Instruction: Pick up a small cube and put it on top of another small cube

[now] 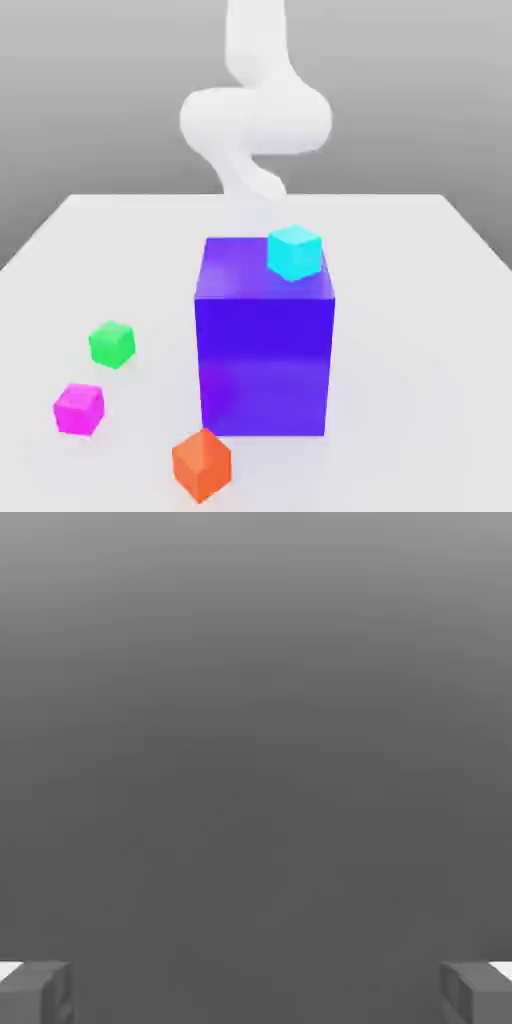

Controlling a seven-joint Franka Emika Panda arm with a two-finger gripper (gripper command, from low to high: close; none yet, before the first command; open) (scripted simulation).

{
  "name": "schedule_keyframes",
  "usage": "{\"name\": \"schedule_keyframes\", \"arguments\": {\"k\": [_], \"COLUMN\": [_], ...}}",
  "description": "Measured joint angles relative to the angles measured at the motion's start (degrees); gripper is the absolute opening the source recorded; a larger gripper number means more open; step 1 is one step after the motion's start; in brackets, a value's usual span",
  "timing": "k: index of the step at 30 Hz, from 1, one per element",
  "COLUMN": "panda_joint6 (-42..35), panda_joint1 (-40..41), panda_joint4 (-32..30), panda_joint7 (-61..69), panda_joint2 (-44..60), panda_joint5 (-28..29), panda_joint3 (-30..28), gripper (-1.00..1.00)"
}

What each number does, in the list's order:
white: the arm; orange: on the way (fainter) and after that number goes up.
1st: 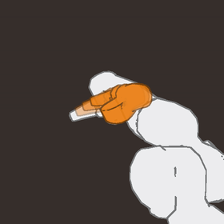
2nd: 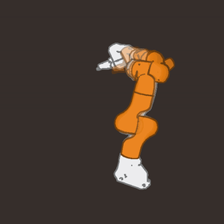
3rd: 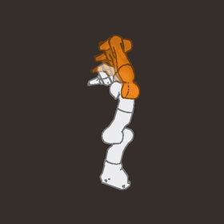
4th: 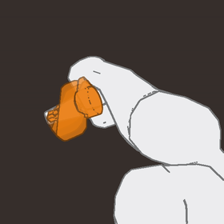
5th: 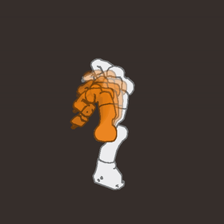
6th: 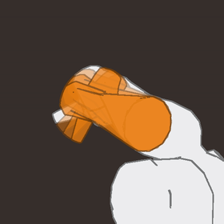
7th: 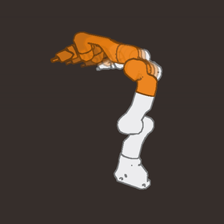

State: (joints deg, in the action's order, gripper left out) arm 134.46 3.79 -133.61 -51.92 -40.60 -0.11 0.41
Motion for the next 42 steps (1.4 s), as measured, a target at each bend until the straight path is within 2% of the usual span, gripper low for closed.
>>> {"name": "schedule_keyframes", "arguments": {"k": [11,17,22,29,30,36,42], "panda_joint6": [12.0,18.4,23.8,34.4,35.2,35.8,27.9], "panda_joint1": [14.6,20.1,24.6,26.9,27.2,27.3,26.1], "panda_joint4": [-8.2,-12.5,-16.2,-15.2,-15.0,-14.9,-16.9], "panda_joint7": [-28.4,-43.4,-54.1,-55.3,-55.2,-55.2,-56.9], "panda_joint2": [23.2,35.7,46.1,60.6,61.7,62.2,52.3], "panda_joint5": [1.2,1.6,-0.7,-4.7,-4.9,-4.9,-2.7], "panda_joint3": [0.0,-2.8,-4.8,-3.2,-3.0,-2.8,-4.5], "gripper": [0.00,0.00,0.00,0.00,-1.00,-1.00,-1.00]}}
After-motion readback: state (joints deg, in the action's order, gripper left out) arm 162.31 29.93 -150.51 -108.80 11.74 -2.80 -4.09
